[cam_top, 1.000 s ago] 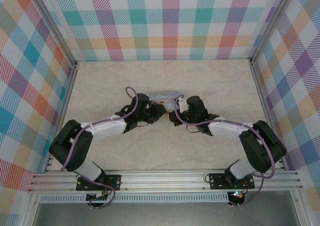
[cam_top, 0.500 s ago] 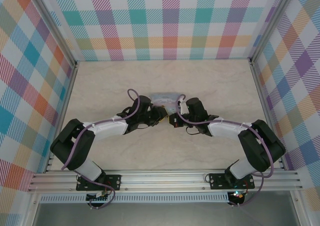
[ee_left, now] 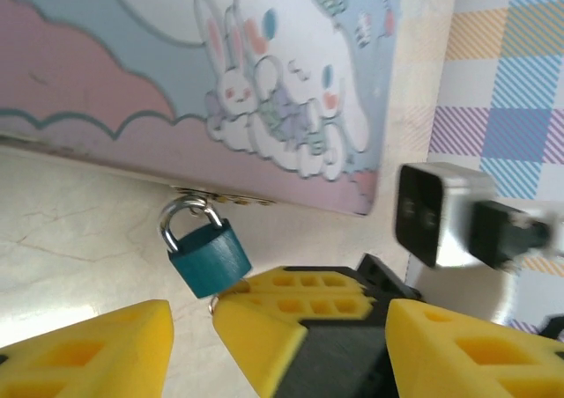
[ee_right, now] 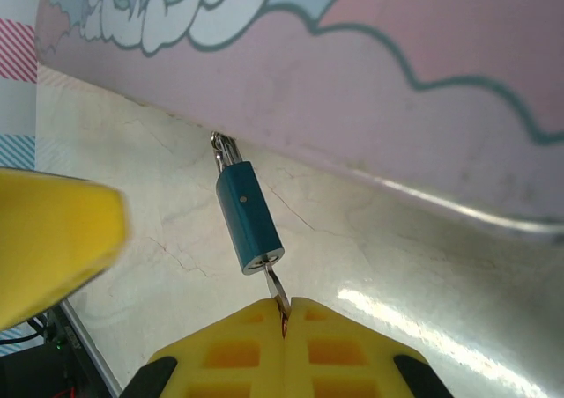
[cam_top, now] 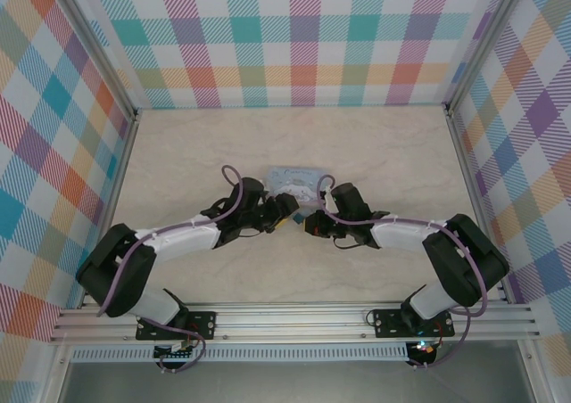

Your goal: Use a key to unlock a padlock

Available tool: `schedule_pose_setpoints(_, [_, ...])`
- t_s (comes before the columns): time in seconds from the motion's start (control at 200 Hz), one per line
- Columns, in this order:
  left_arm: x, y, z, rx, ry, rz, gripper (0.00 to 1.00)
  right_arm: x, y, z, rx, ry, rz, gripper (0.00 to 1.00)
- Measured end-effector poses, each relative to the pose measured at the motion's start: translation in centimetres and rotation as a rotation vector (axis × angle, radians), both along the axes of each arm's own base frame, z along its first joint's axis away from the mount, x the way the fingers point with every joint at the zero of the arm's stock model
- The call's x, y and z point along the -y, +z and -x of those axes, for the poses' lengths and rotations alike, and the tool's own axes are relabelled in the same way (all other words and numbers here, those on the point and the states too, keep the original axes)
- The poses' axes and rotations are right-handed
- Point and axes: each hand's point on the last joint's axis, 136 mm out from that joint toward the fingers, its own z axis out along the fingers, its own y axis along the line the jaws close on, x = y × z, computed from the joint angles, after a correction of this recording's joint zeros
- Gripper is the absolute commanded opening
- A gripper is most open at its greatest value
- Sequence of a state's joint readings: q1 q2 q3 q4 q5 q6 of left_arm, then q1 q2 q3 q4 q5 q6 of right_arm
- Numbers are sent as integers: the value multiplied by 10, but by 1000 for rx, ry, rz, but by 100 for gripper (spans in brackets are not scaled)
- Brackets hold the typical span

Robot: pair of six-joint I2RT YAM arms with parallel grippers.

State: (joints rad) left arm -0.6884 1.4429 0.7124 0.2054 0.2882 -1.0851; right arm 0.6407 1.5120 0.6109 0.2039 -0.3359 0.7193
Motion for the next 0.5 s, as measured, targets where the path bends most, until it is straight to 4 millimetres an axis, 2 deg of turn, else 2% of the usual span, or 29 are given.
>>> schedule_pose_setpoints(0.075, [-8, 9, 3, 26, 20, 7, 66, 0, -4, 6, -33, -10, -1, 2])
schedule_pose_setpoints(0.17, [-18, 11, 9, 31, 47, 14, 62, -3, -2, 13, -59, -16, -13, 2])
schedule_pose_setpoints(0.39, [-38, -19, 27, -39, 107, -5, 59, -12, 4, 24, -127, -54, -49, 3])
schedule_pose_setpoints(0.5, [-39, -23, 29, -57, 125, 10, 59, -13, 3, 26, -162, -85, -57, 3])
